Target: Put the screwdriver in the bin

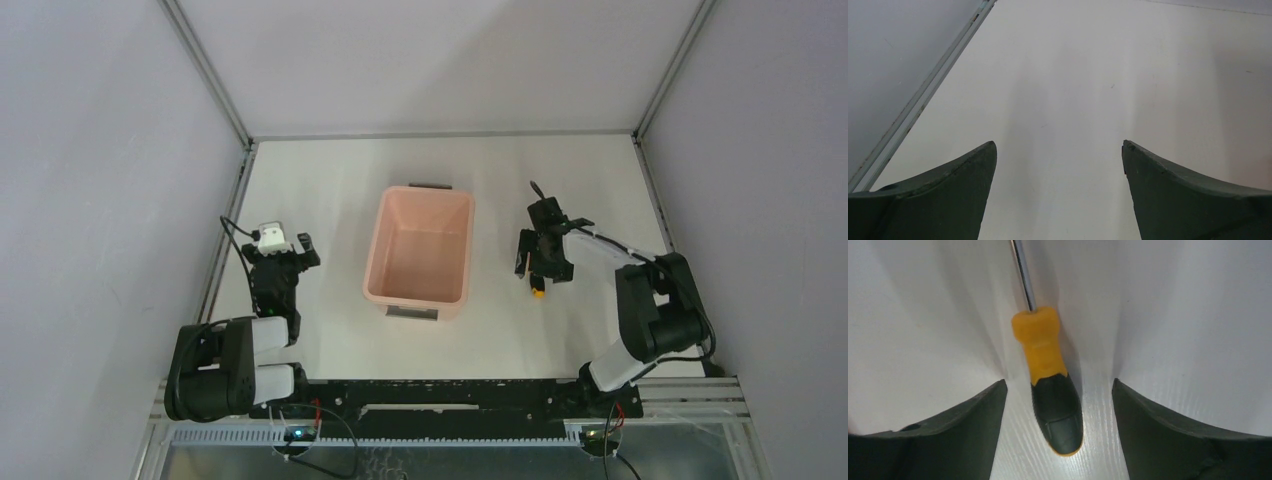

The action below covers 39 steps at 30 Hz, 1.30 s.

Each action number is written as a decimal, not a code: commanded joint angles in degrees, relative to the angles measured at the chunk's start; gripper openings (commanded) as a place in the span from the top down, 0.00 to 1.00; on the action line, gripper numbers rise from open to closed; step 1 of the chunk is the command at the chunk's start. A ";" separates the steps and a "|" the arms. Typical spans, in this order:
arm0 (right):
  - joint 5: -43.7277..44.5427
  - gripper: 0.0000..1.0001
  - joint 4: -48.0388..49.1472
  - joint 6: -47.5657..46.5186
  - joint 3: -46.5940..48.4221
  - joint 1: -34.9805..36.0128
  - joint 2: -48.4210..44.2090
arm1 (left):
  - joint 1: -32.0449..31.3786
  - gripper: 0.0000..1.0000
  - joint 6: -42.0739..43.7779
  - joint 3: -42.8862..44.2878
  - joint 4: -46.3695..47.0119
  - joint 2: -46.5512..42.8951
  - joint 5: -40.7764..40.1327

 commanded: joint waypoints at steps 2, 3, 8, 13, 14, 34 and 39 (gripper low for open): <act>-1.62 0.29 1.42 4.62 -1.08 0.69 3.19 | -0.30 0.00 0.95 2.62 2.04 -0.72 -0.55; -1.57 0.39 1.37 4.94 -1.20 0.71 3.51 | -0.37 0.00 0.95 2.65 2.04 -0.63 -0.55; 0.05 0.95 -0.29 5.27 -0.50 0.69 1.68 | -0.27 0.00 0.95 2.64 2.00 -0.76 -0.53; 4.44 1.00 -8.66 5.82 4.80 0.60 -3.82 | -0.28 0.00 0.95 2.61 2.04 -0.72 -0.53; 4.62 1.00 -10.04 5.92 5.76 0.60 -5.08 | -0.26 0.00 0.95 2.65 2.04 -0.72 -0.58; 10.52 1.00 -29.15 9.42 43.46 23.28 -4.74 | -0.31 0.00 0.95 2.62 2.04 -0.71 -0.52; 8.85 1.00 -23.48 10.01 52.87 29.03 3.70 | -0.28 0.00 0.95 2.62 2.03 -0.72 -0.54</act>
